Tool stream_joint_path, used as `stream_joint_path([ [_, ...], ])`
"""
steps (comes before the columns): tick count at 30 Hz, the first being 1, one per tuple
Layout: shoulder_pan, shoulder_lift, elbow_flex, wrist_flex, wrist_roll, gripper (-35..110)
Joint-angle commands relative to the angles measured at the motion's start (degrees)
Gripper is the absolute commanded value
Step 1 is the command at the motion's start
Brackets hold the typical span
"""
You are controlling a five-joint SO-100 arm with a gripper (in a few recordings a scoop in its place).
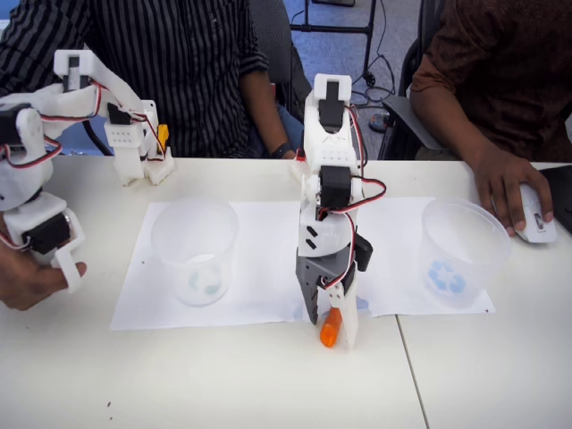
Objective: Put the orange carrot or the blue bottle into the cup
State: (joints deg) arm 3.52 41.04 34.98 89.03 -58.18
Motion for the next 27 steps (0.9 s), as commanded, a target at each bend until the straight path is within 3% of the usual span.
stream_joint_path([
  [1, 0.2, 3.1, -1.2, 0.8, -0.4, 35],
  [27, 0.2, 0.5, -1.3, 0.8, -0.8, 32],
])
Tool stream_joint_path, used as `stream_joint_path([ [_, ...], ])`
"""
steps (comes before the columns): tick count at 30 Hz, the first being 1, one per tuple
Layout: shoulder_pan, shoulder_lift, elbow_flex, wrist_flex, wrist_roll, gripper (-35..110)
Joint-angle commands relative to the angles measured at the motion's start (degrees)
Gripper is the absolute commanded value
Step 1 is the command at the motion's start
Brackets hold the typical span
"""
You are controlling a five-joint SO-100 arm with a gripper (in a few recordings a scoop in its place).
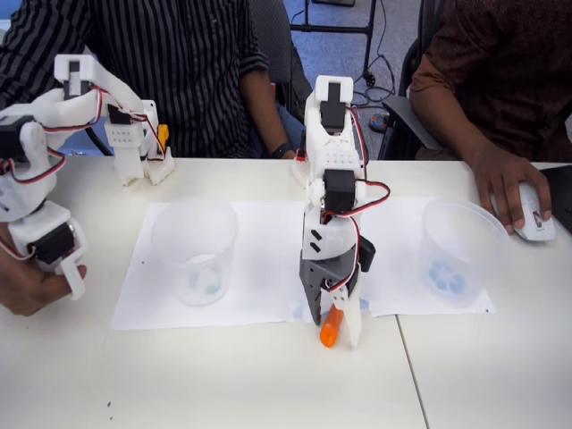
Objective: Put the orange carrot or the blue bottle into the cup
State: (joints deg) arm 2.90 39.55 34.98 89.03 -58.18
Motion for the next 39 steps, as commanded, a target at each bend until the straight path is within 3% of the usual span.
stream_joint_path([
  [1, 0.8, 1.9, -1.3, 0.7, -0.9, 30],
  [17, 0.9, 2.8, -1.3, -1.7, -0.4, 8],
  [39, 1.4, 6.5, -1.2, -1.4, 2.1, 7],
])
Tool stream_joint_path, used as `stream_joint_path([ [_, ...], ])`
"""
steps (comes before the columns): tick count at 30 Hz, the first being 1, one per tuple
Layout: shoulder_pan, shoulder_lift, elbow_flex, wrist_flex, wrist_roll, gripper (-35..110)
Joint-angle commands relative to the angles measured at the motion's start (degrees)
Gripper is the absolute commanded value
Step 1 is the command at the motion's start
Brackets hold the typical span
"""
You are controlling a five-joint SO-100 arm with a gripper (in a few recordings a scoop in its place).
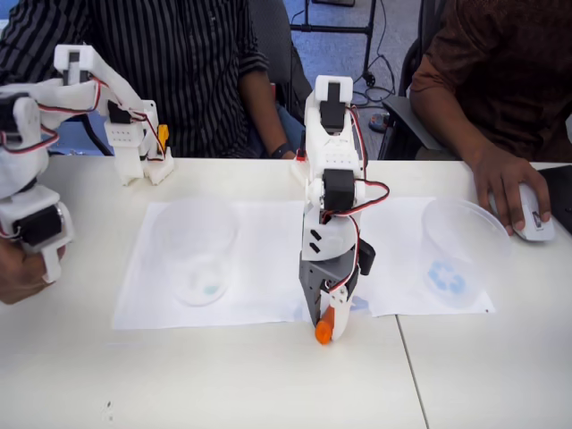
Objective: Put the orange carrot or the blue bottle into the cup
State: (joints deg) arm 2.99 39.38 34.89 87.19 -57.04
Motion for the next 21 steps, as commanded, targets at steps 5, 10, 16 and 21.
stream_joint_path([
  [5, 0.8, 10.5, -0.8, 0.4, 2.5, 7],
  [10, 0.9, 12.9, -1.0, 2.2, 2.7, 7],
  [16, 0.7, 15.8, -1.2, 4.6, 2.7, 7],
  [21, 0.7, 18.3, -1.2, 5.2, 5.0, 9],
])
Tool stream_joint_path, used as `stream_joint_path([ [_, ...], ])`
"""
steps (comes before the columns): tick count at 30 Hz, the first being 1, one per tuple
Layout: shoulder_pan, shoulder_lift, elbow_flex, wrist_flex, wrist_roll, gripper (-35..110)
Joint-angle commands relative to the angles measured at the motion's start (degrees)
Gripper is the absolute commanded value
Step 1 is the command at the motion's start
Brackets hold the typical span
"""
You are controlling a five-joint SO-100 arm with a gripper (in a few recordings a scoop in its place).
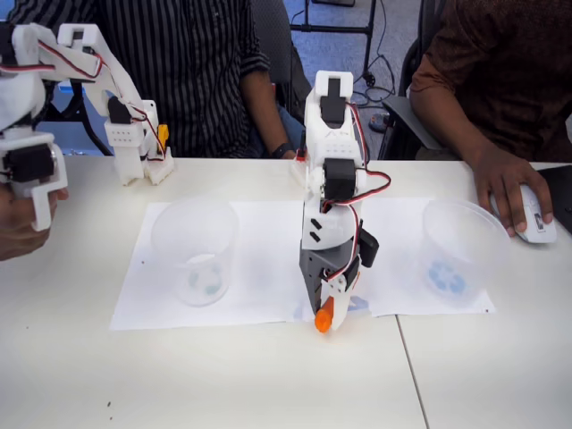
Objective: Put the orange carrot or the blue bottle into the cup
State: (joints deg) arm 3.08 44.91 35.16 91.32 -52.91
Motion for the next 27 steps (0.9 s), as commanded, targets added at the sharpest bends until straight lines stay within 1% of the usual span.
stream_joint_path([
  [1, 0.6, 13.4, -1.5, 1.1, 1.2, 10],
  [8, 1.1, 19.4, -1.4, 1.3, 2.7, 19],
  [14, 1.3, 23.9, -0.6, 2.9, 2.8, 17],
  [20, 1.3, 23.9, -0.7, 6.4, 2.8, 16],
  [27, 1.3, 22.0, -0.6, 6.2, 4.0, 16],
])
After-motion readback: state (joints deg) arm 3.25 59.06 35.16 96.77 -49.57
